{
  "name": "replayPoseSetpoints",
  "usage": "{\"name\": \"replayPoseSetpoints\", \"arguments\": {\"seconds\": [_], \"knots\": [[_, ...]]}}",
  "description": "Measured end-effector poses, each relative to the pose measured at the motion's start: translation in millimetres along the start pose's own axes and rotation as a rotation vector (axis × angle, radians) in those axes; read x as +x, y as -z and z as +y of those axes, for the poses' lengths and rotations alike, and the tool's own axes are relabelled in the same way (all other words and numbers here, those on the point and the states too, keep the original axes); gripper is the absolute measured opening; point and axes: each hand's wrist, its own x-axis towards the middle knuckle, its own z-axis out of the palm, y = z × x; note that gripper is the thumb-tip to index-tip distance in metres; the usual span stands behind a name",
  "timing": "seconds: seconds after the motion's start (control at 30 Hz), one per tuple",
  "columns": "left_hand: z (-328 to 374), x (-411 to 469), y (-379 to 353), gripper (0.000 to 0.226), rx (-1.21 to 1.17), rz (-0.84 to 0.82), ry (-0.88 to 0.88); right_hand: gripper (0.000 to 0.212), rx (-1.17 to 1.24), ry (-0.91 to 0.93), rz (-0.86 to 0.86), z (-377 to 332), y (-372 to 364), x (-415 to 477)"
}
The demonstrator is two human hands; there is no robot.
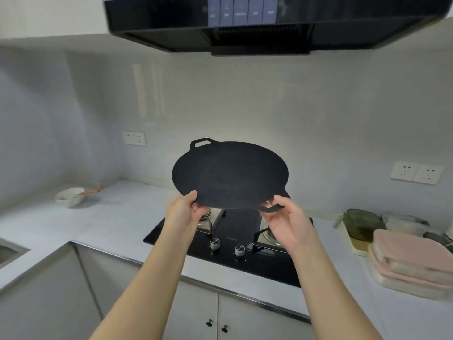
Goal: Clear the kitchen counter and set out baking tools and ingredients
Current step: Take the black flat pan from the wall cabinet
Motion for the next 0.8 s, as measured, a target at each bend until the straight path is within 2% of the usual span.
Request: {"name": "replayPoseSetpoints", "arguments": {"seconds": [0.07, 0.23, 0.4, 0.5, 0.53, 0.67, 0.8], "knots": [[5.6, 1.1, 20.8, 0.019, -0.003, 0.019, -0.023, 0.015, 0.016, -0.004, 0.050, 26.0, -8.4, 6.5], [23.8, 6.0, 69.4, 0.024, -0.003, 0.043, -0.033, 0.032, 0.057, 0.000, 0.197, 83.8, -28.6, 29.8], [49.2, 28.5, 119.8, 0.016, -0.028, 0.085, 0.018, 0.032, 0.047, -0.078, 0.306, 127.8, -29.5, 58.6], [63.1, 59.5, 152.4, 0.017, 0.028, 0.144, 0.015, 0.013, 0.039, -0.148, 0.323, 159.8, -30.5, 84.4], [64.9, 69.3, 161.1, 0.019, 0.040, 0.164, 0.013, 0.012, 0.043, -0.172, 0.347, 168.9, -31.2, 93.7], [80.9, 127.0, 201.1, 0.028, 0.047, 0.268, 0.000, 0.030, 0.079, -0.242, 0.375, 221.4, -50.7, 153.4], [105.3, 174.8, 236.5, 0.031, 0.029, 0.337, 0.008, 0.032, 0.063, -0.315, 0.348, 273.2, -70.6, 202.6]]}}
